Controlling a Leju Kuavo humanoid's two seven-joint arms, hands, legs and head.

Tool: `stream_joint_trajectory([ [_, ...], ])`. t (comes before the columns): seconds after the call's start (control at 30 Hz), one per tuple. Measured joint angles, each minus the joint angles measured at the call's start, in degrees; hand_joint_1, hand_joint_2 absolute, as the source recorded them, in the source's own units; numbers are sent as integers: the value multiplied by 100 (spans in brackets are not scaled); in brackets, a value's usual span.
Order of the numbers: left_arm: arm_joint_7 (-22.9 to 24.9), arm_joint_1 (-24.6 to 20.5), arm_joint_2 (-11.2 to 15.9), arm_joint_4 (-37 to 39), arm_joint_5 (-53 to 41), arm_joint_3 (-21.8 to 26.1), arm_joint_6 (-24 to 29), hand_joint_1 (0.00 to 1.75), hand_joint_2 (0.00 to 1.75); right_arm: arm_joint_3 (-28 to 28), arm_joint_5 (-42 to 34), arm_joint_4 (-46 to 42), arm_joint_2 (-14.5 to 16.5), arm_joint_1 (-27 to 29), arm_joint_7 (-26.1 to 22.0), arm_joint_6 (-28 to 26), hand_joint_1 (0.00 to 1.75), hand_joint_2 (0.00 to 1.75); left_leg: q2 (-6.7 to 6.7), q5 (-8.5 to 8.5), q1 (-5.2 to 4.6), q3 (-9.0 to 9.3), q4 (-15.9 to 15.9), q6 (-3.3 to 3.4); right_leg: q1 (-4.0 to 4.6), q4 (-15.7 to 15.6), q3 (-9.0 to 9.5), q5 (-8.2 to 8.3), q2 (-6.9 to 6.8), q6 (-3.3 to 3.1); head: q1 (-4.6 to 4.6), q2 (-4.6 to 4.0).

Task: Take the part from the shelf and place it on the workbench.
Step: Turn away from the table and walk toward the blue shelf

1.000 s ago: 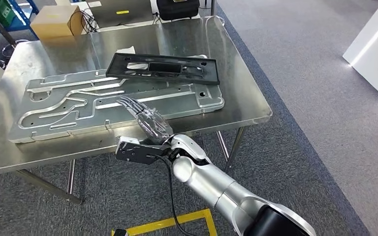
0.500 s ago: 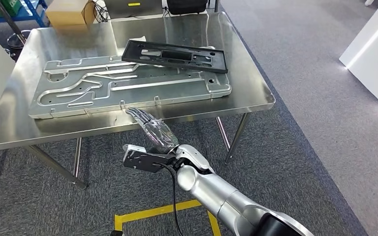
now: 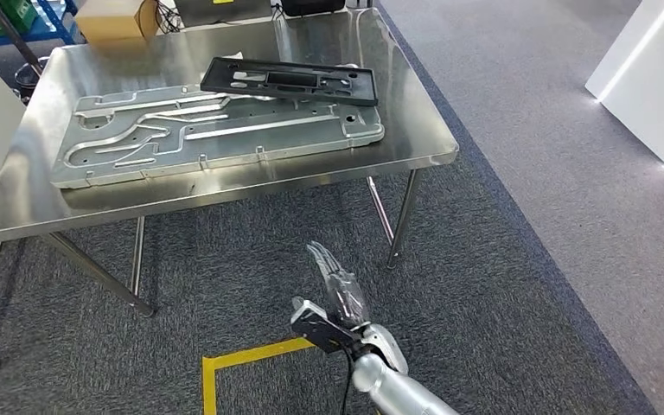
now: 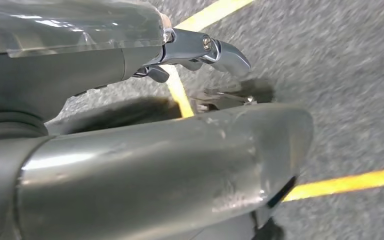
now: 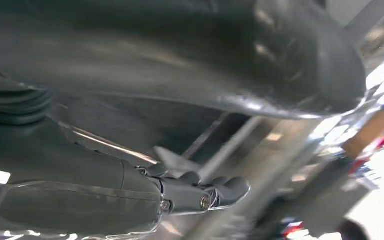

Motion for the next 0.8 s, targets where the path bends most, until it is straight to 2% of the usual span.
stream_joint_trajectory([
  [0.03, 4, 18, 6, 0, 26, 13, 51, 0, 0, -232, -147, 139, -42, 171, -133, -85, 0, 0, 1, -25, 0, 25, 224, -12, 0, 14, -90, 58, -19, 14, 0, 0],
  [0.07, 15, 40, 16, 0, 51, 28, 106, 0, 0, -502, -331, 320, -85, 343, -291, -143, 0, 0, 1, 78, 1, 144, 268, -20, -5, 38, -185, 111, -39, 34, 1, 0],
  [0.1, 29, 63, 28, 0, 83, 51, 154, 0, 0, -786, -520, 526, -132, 494, -457, -155, 0, 0, 2, 235, 3, 359, 110, -25, -15, 70, -278, 157, -54, 57, 1, 0],
  [0.13, 43, 81, 39, 0, 115, 81, 197, 0, 0, -1090, -702, 752, -173, 634, -614, -144, 0, 0, -2, 337, 6, 666, -218, -23, -24, 114, -365, 199, -62, 84, -1, 0],
  [0.17, 56, 93, 52, -1, 147, 114, 234, 0, 0, -1377, -854, 970, -208, 754, -721, -120, 0, 0, -9, 333, -3, 1004, -648, -12, -27, 162, -442, 237, -59, 116, -3, 0],
  [0.2, 67, 98, 62, -1, 183, 148, 267, 0, 0, -1638, -966, 1176, -238, 859, -755, -89, 0, 0, -19, 256, -13, 1265, -1012, 20, -26, 198, -491, 273, -54, 152, -1, 0],
  [0.23, 76, 100, 70, -2, 213, 184, 295, 0, 0, -1872, -1056, 1373, -263, 961, -712, -64, 0, 0, -27, 157, -29, 1430, -1274, 63, -24, 220, -517, 310, -52, 189, -4, 0],
  [0.27, 88, 102, 79, -2, 238, 221, 322, 0, 0, -2083, -1138, 1565, -289, 1067, -590, -39, 0, 0, -32, 103, -51, 1487, -1401, 118, -22, 217, -523, 354, -52, 232, -8, 0],
  [0.33, 104, 113, 88, -2, 283, 291, 379, 0, 0, -2448, -1291, 1929, -358, 1306, -280, 35, 0, 0, -27, 185, -55, 1424, -1439, 247, -42, 208, -536, 384, -40, 320, -21, 0],
  [0.37, 107, 117, 88, -2, 309, 320, 430, 0, 0, -2602, -1370, 2081, -398, 1431, -101, 76, 0, 0, -21, 253, -52, 1375, -1453, 308, -53, 274, -573, 263, -18, 356, -20, 0],
  [0.4, 102, 122, 82, -2, 337, 348, 501, 0, 0, -2736, -1449, 2208, -438, 1546, 103, 119, 0, 0, -13, 328, -44, 1311, -1468, 360, -62, 439, -639, 31, 9, 383, -14, 0],
  [0.47, 74, 126, 34, -2, 395, 413, 666, 0, 0, -2990, -1611, 2423, -502, 1720, 653, 205, 0, 0, 1, 463, -52, 1151, -1467, 416, -67, 1094, -818, -600, 53, 421, 7, 0],
  [0.5, 58, 128, 6, -2, 411, 445, 727, 0, 0, -3114, -1672, 2515, -528, 1781, 932, 240, 0, 0, 6, 530, -60, 1067, -1461, 425, -68, 1457, -886, -804, 61, 436, 14, 0],
  [0.53, 45, 129, -24, -2, 421, 472, 764, 0, 0, -3224, -1709, 2592, -547, 1831, 1154, 264, 0, 0, 13, 599, -68, 976, -1451, 423, -69, 1729, -897, -859, 66, 445, 17, 0],
  [0.57, 37, 129, -46, -2, 424, 494, 781, 0, 0, -3316, -1735, 2654, -563, 1867, 1335, 278, 0, 0, 19, 666, -73, 881, -1438, 414, -71, 1831, -822, -781, 67, 447, 19, 0],
  [0.6, 32, 129, -62, -2, 427, 514, 789, 0, 0, -3382, -1757, 2695, -574, 1888, 1463, 283, 0, 0, 25, 725, -74, 788, -1422, 400, -71, 1721, -643, -628, 66, 441, 19, 0],
  [0.63, 25, 127, -78, -2, 431, 536, 791, 0, 0, -3440, -1786, 2727, -580, 1898, 1585, 287, 0, 0, 31, 781, -75, 700, -1401, 383, -72, 1435, -362, -489, 67, 430, 19, 0],
  [0.67, 16, 123, -89, -2, 436, 554, 790, 0, 0, -3494, -1837, 2747, -584, 1898, 1718, 304, 0, 0, 32, 828, -82, 629, -1377, 362, -65, 1002, 14, -448, 69, 413, 21, 0],
  [0.7, 8, 119, -99, -2, 442, 568, 789, 0, 0, -3554, -1904, 2761, -587, 1897, 1834, 336, 0, 0, 32, 872, -89, 579, -1353, 336, -54, 553, 349, -489, 73, 383, 19, 0],
  [0.73, 1, 115, -106, -2, 447, 580, 788, 0, 0, -3617, -1978, 2773, -589, 1899, 1921, 375, 0, 0, 33, 921, -95, 547, -1338, 303, -39, 209, 590, -555, 76, 350, 21, 0],
  [0.77, -1, 113, -111, -2, 448, 588, 788, 0, 0, -3684, -2053, 2783, -591, 1902, 1974, 424, 0, 0, 34, 972, -96, 529, -1335, 268, -18, 0, 718, -613, 79, 309, 27, 0],
  [0.8, 0, 116, -114, -2, 447, 595, 788, 0, 0, -3751, -2112, 2793, -592, 1907, 1993, 462, 0, 0, 36, 1024, -92, 519, -1341, 231, -10, -65, 711, -611, 80, 261, 33, 0],
])
